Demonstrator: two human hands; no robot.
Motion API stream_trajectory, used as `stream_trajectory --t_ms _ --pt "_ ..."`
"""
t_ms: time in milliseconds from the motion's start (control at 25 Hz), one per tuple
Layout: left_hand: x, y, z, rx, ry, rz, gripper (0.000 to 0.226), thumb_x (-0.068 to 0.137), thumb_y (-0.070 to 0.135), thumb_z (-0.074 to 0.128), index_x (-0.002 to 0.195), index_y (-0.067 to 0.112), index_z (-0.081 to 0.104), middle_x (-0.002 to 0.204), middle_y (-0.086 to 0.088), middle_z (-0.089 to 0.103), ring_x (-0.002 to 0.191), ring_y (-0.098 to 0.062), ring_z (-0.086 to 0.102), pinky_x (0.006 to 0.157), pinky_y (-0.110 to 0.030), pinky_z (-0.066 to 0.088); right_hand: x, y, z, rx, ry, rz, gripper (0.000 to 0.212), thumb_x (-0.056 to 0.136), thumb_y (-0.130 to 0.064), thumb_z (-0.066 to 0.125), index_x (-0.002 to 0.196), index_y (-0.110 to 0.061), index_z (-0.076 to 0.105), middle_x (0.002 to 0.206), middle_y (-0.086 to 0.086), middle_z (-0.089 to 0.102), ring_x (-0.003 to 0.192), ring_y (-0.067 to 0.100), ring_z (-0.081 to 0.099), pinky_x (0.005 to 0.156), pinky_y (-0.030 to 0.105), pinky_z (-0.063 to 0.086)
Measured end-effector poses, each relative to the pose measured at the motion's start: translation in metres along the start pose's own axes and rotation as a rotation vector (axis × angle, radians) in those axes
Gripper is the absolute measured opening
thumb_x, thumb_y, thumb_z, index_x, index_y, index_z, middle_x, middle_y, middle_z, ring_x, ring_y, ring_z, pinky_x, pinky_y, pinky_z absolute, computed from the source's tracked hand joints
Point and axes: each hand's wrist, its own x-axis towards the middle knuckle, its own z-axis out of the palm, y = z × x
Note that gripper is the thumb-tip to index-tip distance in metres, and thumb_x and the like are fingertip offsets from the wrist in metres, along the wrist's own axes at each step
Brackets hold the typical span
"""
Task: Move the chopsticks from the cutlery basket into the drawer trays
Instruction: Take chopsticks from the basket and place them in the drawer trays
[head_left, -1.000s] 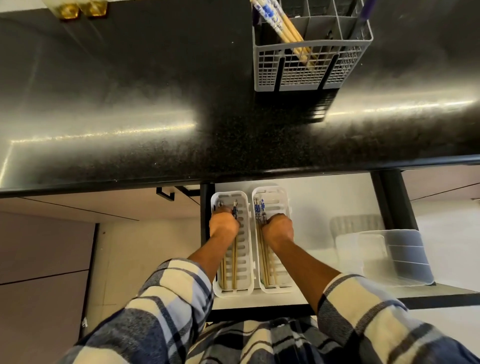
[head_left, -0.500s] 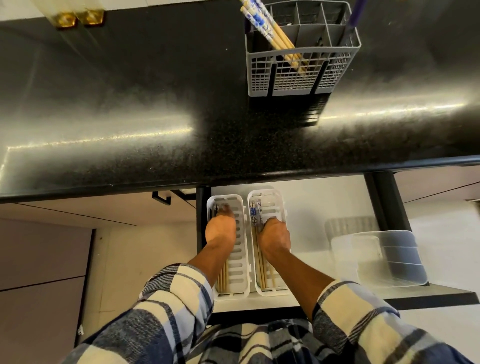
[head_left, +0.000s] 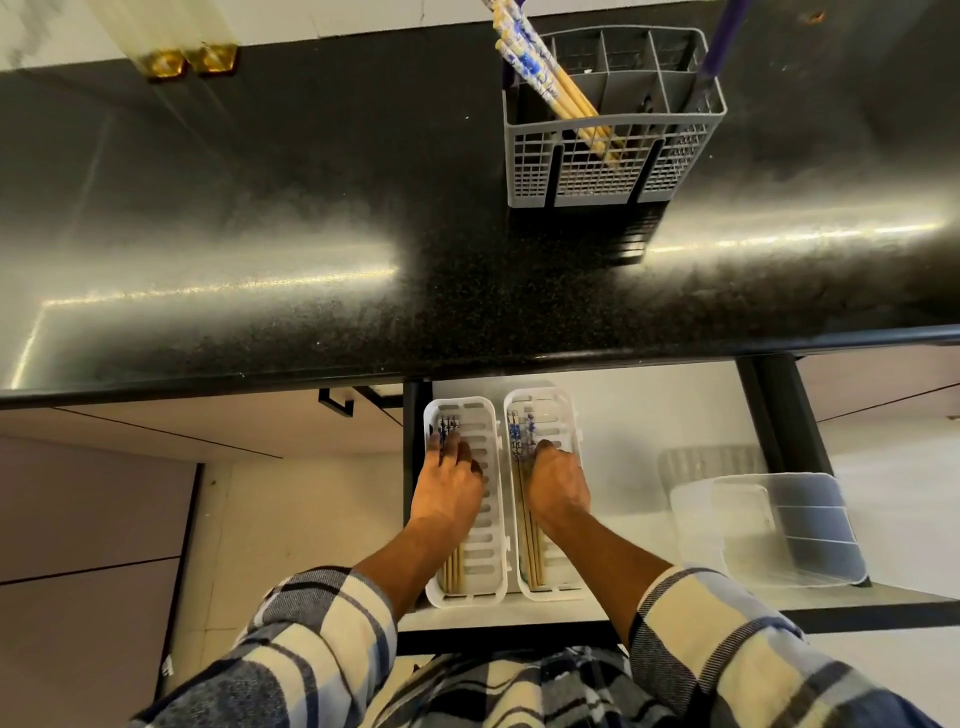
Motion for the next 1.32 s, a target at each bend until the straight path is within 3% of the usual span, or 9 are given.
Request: stream_trajectory --t_ms 160,400,520,680,760,880,960,1080,1320 --pt "-0.006 -0.002 0.013 0.061 -0.051 -0.008 0.065 0.096 0.023 0.048 0.152 0.003 0.019 0.160 -0.020 0.019 0.150 -0.039 -0.003 0.115 -0.062 -0.015 -0.002 0.004 0.002 -0.002 -0.018 -0.057 0.024 0.098 -0.011 0.051 0.121 -0.010 0.058 0.110 0.010 0.067 0.095 0.024 0.065 0.084 0.033 0.056" --pt "-0.017 -0.004 0.011 0.062 -0.069 0.031 0.075 0.097 0.036 0.049 0.153 0.002 0.013 0.160 -0.019 0.018 0.150 -0.037 0.000 0.115 -0.060 -0.015 -0.007 0.009 0.005 0.004 -0.044 -0.048 0.025 0.097 -0.009 0.055 0.122 -0.012 0.059 0.112 0.008 0.068 0.098 0.024 0.066 0.084 0.033 0.056" --pt "-0.017 -0.007 0.000 -0.069 -0.038 0.012 0.068 0.096 0.038 0.049 0.151 0.006 0.024 0.159 -0.016 0.026 0.151 -0.033 0.007 0.120 -0.055 -0.007 -0.012 0.008 -0.002 0.019 -0.019 -0.057 0.023 0.096 -0.011 0.055 0.118 -0.012 0.060 0.109 0.008 0.069 0.094 0.025 0.068 0.081 0.034 0.058" --pt "-0.028 -0.021 -0.033 -0.595 0.304 -0.062 0.047 0.098 0.035 0.047 0.140 0.016 0.046 0.141 -0.004 0.054 0.135 -0.021 0.044 0.117 -0.036 0.027 -0.015 -0.003 -0.038 0.120 0.061 -0.167 0.015 0.096 -0.018 0.053 0.106 -0.019 0.064 0.091 0.003 0.072 0.073 0.018 0.067 0.067 0.032 0.059" --pt "-0.035 -0.034 -0.056 -0.670 0.601 -0.029 0.037 0.095 0.033 0.053 0.125 0.014 0.062 0.118 -0.003 0.069 0.111 -0.020 0.064 0.098 -0.033 0.048 -0.015 -0.015 -0.069 0.120 0.122 -0.274 0.011 0.097 -0.026 0.054 0.101 -0.023 0.063 0.085 -0.005 0.069 0.067 0.010 0.063 0.059 0.020 0.053" --pt "-0.020 -0.060 -0.094 -0.627 0.926 0.005 0.034 0.091 0.034 0.052 0.108 0.012 0.072 0.097 -0.003 0.075 0.089 -0.019 0.072 0.080 -0.030 0.056 -0.012 -0.040 -0.121 0.085 0.269 -0.453 0.012 0.097 -0.033 0.053 0.094 -0.026 0.063 0.081 -0.009 0.063 0.070 0.006 0.058 0.061 0.018 0.047" --pt "-0.005 -0.080 -0.132 -0.589 1.006 -0.040 0.040 0.091 0.036 0.050 0.114 0.012 0.070 0.109 -0.006 0.073 0.106 -0.024 0.068 0.090 -0.036 0.053 -0.007 -0.058 -0.156 0.073 0.442 -0.579 0.014 0.095 -0.034 0.054 0.093 -0.025 0.065 0.085 -0.007 0.066 0.080 0.011 0.061 0.071 0.029 0.055" --pt "0.012 -0.106 -0.192 -0.483 1.027 -0.146 0.055 0.093 0.043 0.044 0.136 0.011 0.054 0.140 -0.012 0.056 0.137 -0.032 0.045 0.109 -0.047 0.040 0.005 -0.084 -0.203 0.008 0.643 -0.696 0.030 0.092 -0.035 0.058 0.117 -0.019 0.063 0.115 0.000 0.067 0.111 0.019 0.058 0.095 0.034 0.050" --pt "0.015 -0.138 -0.290 -0.476 0.943 -0.271 0.073 0.098 0.057 0.027 0.155 0.014 0.010 0.164 -0.006 0.013 0.152 -0.023 0.001 0.124 -0.042 0.009 0.023 -0.127 -0.287 -0.087 0.693 -0.725 0.060 0.095 -0.044 0.051 0.147 -0.017 0.038 0.155 0.005 0.039 0.147 0.024 0.025 0.119 0.043 0.025"
